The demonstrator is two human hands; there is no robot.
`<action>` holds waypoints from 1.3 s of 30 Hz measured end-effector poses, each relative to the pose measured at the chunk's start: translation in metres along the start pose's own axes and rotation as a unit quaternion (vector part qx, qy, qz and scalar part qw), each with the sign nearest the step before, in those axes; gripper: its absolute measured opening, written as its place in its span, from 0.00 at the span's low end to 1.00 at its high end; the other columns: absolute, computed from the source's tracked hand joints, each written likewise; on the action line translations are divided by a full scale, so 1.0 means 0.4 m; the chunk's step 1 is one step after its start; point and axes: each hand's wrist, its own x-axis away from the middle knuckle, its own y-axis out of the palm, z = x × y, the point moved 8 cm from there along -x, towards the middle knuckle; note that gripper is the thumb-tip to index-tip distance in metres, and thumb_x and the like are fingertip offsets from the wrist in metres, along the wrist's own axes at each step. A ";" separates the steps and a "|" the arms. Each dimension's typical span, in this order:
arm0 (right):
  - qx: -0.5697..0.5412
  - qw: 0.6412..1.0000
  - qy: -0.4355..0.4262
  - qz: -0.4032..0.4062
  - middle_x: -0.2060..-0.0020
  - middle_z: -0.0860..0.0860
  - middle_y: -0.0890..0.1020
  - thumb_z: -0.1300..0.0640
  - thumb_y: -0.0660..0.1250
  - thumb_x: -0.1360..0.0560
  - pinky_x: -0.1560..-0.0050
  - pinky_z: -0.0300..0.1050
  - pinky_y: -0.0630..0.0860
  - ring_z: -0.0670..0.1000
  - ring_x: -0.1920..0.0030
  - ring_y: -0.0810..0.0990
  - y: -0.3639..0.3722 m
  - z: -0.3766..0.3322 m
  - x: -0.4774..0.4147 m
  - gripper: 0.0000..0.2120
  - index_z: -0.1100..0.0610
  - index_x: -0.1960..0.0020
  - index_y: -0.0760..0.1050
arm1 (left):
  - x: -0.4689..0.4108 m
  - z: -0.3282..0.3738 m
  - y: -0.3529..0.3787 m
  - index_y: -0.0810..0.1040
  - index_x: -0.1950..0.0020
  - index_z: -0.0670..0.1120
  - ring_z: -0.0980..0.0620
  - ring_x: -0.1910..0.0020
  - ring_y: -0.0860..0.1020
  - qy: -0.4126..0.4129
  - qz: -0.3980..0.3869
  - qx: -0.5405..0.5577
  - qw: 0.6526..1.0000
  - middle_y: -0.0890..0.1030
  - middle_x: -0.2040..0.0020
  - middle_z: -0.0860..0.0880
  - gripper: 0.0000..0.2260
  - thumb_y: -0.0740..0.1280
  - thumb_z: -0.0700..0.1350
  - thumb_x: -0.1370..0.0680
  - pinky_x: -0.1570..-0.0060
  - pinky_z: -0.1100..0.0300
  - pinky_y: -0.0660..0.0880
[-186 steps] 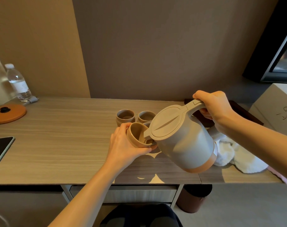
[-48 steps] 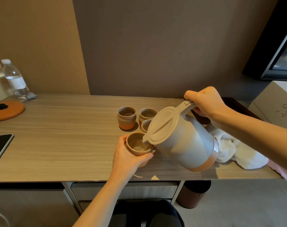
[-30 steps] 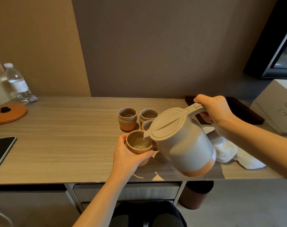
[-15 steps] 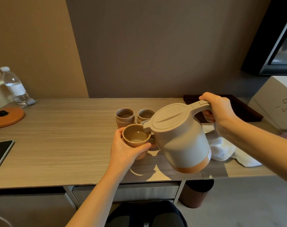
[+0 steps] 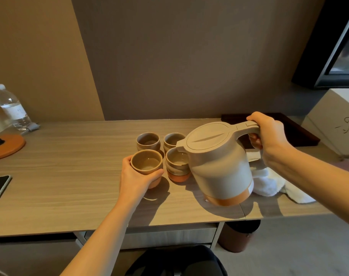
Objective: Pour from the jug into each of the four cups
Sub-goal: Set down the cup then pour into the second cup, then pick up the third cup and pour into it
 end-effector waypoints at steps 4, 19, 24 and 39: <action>0.002 1.000 -0.004 -0.004 0.70 0.51 0.75 0.51 0.66 0.28 0.64 0.41 0.69 0.46 0.68 0.72 0.004 0.003 -0.007 0.12 0.56 0.67 0.74 | -0.023 -0.026 0.012 0.65 0.32 0.50 0.48 0.38 0.74 -0.007 0.005 -0.019 1.000 0.75 0.37 0.49 0.41 0.83 0.49 0.39 0.45 0.53 0.75; 0.006 1.000 -0.007 -0.001 0.68 0.51 0.76 0.51 0.66 0.28 0.61 0.42 0.70 0.47 0.66 0.73 0.013 0.010 -0.037 0.12 0.56 0.66 0.75 | -0.059 -0.058 0.050 0.66 0.32 0.48 0.53 0.43 0.72 -0.009 0.006 -0.005 1.000 0.75 0.38 0.49 0.41 0.83 0.48 0.39 0.47 0.57 0.73; 0.018 1.000 -0.017 -0.003 0.68 0.52 0.76 0.51 0.66 0.28 0.61 0.42 0.69 0.47 0.65 0.73 0.015 0.014 -0.036 0.11 0.56 0.66 0.74 | -0.060 -0.057 0.054 0.65 0.32 0.49 0.54 0.42 0.71 0.008 0.007 -0.009 1.000 0.75 0.38 0.50 0.41 0.82 0.49 0.38 0.47 0.58 0.73; 0.014 1.000 -0.017 0.002 0.66 0.52 0.76 0.50 0.66 0.30 0.62 0.43 0.69 0.48 0.64 0.73 0.008 0.012 -0.045 0.11 0.57 0.63 0.75 | -0.048 -0.046 0.054 0.58 0.25 0.50 0.47 0.32 0.70 0.013 -0.039 -0.018 0.999 0.71 0.31 0.48 0.49 0.82 0.53 0.39 0.43 0.58 0.70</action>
